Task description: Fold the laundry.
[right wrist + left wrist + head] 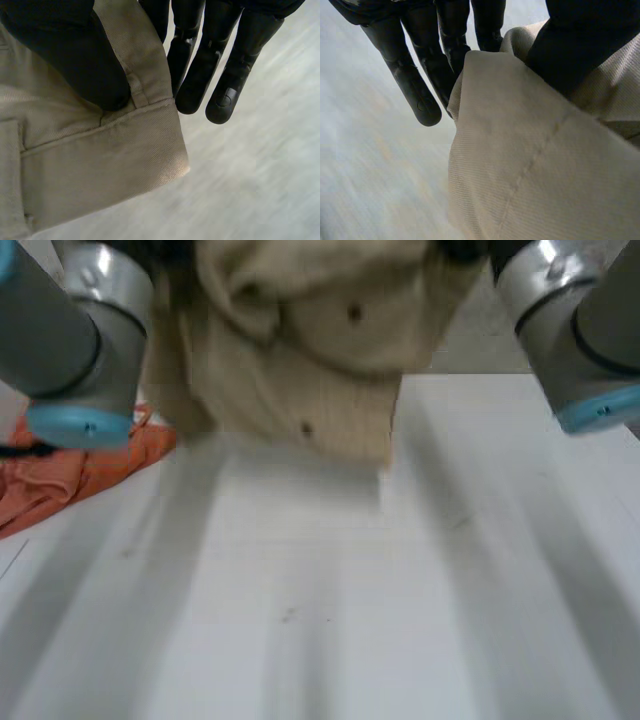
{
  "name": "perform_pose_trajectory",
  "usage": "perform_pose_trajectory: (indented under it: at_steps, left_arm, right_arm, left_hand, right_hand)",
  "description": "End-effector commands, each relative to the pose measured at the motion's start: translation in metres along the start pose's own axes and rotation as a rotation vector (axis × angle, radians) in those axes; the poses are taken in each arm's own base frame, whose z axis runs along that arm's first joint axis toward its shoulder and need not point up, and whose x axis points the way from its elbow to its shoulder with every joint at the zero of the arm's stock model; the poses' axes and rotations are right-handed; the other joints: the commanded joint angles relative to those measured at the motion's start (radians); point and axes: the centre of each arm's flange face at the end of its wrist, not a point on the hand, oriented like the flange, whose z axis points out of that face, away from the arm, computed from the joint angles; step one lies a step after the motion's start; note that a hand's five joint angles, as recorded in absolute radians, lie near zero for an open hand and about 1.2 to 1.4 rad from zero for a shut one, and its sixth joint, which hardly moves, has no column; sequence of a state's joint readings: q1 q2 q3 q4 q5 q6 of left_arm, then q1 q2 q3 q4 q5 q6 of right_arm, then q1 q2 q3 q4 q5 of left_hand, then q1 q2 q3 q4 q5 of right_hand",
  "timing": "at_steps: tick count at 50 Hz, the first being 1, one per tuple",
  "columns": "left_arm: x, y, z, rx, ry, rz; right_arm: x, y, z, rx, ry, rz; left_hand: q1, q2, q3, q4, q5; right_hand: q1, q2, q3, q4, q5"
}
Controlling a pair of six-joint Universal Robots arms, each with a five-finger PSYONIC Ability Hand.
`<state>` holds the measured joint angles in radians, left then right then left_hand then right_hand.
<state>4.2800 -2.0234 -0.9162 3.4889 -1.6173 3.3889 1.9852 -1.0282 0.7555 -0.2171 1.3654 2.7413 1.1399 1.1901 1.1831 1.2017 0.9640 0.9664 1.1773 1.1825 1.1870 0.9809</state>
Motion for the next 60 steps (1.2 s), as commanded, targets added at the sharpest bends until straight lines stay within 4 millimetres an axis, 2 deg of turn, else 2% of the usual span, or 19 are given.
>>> perform_pose_trajectory:
  at_steps: [1, 5, 9, 10, 12, 18, 21, 24, 25, 26, 29, 32, 33, 37, 43, 48, 51, 55, 60]
  left_arm:
    - [-0.006, -0.024, 0.006, 0.107, -0.044, -0.017]
    - [0.0, 0.004, -0.01, -0.025, -0.008, -0.026]
    - [0.009, 0.04, -0.034, -0.178, 0.046, -0.035]
    - [0.014, 0.056, -0.049, -0.249, 0.078, -0.035]
    - [0.019, 0.072, -0.064, -0.32, 0.112, -0.034]
    - [0.036, 0.145, -0.125, -0.603, 0.208, -0.018]
    - [0.04, 0.164, -0.139, -0.675, 0.23, 0.002]
    - [0.04, 0.179, -0.151, -0.746, 0.266, 0.067]
    - [0.04, 0.18, -0.153, -0.754, 0.275, 0.082]
    - [0.039, 0.181, -0.155, -0.769, 0.288, 0.111]
    - [0.042, 0.179, -0.158, -0.773, 0.313, 0.15]
    - [0.043, 0.172, -0.156, -0.759, 0.317, 0.151]
    - [0.042, 0.16, -0.152, -0.729, 0.311, 0.151]
    - [0.04, 0.129, -0.148, -0.67, 0.288, 0.152]
    - [0.028, 0.099, -0.164, -0.659, 0.216, 0.133]
    - [0.02, 0.08, -0.198, -0.702, 0.203, 0.095]
    - [0.017, 0.079, -0.214, -0.74, 0.204, 0.078]
    - [0.017, 0.086, -0.247, -0.86, 0.214, 0.03]
    - [0.02, 0.091, -0.267, -0.97, 0.23, -0.047]
  right_arm:
    - [0.01, -0.017, 0.006, 0.105, 0.048, 0.014]
    - [-0.008, 0.0, -0.007, 0.0, -0.015, 0.045]
    - [-0.031, 0.027, -0.028, -0.11, -0.094, 0.072]
    - [-0.035, 0.032, -0.033, -0.134, -0.107, 0.075]
    - [-0.044, 0.045, -0.041, -0.181, -0.137, 0.078]
    - [-0.091, 0.113, -0.101, -0.47, -0.337, 0.038]
    - [-0.104, 0.133, -0.124, -0.574, -0.419, -0.015]
    - [-0.109, 0.139, -0.135, -0.626, -0.457, -0.033]
    - [-0.11, 0.14, -0.138, -0.641, -0.466, -0.032]
    - [-0.111, 0.14, -0.14, -0.649, -0.47, -0.027]
    - [-0.111, 0.138, -0.143, -0.664, -0.47, -0.008]
    - [-0.108, 0.134, -0.143, -0.674, -0.445, 0.033]
    - [-0.107, 0.134, -0.143, -0.678, -0.433, 0.048]
    - [-0.1, 0.129, -0.14, -0.701, -0.359, 0.136]
    - [-0.096, 0.127, -0.139, -0.724, -0.296, 0.236]
    - [-0.095, 0.126, -0.138, -0.725, -0.287, 0.253]
    - [-0.095, 0.126, -0.139, -0.725, -0.286, 0.255]
    - [-0.094, 0.127, -0.139, -0.729, -0.286, 0.256]
    - [-0.095, 0.127, -0.14, -0.731, -0.289, 0.256]
  left_hand:
    - [0.256, 0.206, 0.213, 0.195, 0.258]
    - [0.256, 0.206, 0.213, 0.195, 0.258]
    - [0.256, 0.206, 0.213, 0.195, 0.258]
    - [0.256, 0.206, 0.213, 0.195, 0.258]
    - [0.256, 0.206, 0.213, 0.195, 0.258]
    - [0.256, 0.206, 0.213, 0.195, 0.258]
    - [0.256, 0.206, 0.213, 0.195, 0.258]
    - [0.228, 0.177, 0.184, 0.166, 0.229]
    - [0.152, 0.102, 0.109, 0.09, 0.153]
    - [-0.093, -0.143, -0.136, -0.155, -0.092]
    - [-0.444, -0.494, -0.487, -0.506, -0.442]
    - [-0.541, -0.592, -0.585, -0.603, -0.54]
    - [-0.632, -0.682, -0.675, -0.694, -0.63]
    - [-0.721, -0.771, -0.764, -0.782, -0.719]
    - [-0.73, -0.78, -0.773, -0.792, -0.728]
    - [-0.654, -0.704, -0.697, -0.715, -0.652]
    - [-0.612, -0.663, -0.656, -0.674, -0.611]
    - [-0.437, -0.487, -0.48, -0.498, -0.435]
    - [-0.43, -0.48, -0.473, -0.492, -0.429]
  right_hand:
    - [0.43, 0.219, 0.214, 0.209, 0.241]
    - [0.43, 0.219, 0.214, 0.209, 0.241]
    - [0.43, 0.219, 0.214, 0.209, 0.241]
    - [0.43, 0.219, 0.214, 0.209, 0.241]
    - [0.43, 0.219, 0.214, 0.209, 0.241]
    - [0.43, 0.219, 0.214, 0.209, 0.241]
    - [0.43, 0.219, 0.214, 0.209, 0.241]
    - [0.43, 0.219, 0.214, 0.209, 0.241]
    - [0.43, 0.219, 0.214, 0.209, 0.241]
    - [0.43, 0.219, 0.214, 0.209, 0.241]
    - [0.43, 0.219, 0.214, 0.209, 0.241]
    - [0.43, 0.219, 0.214, 0.209, 0.241]
    - [0.43, 0.219, 0.214, 0.209, 0.241]
    - [0.43, 0.219, 0.214, 0.209, 0.241]
    - [0.43, 0.219, 0.214, 0.209, 0.241]
    - [0.43, 0.219, 0.214, 0.209, 0.241]
    - [0.43, 0.219, 0.214, 0.209, 0.241]
    - [0.43, 0.219, 0.214, 0.209, 0.241]
    - [0.43, 0.219, 0.214, 0.209, 0.241]
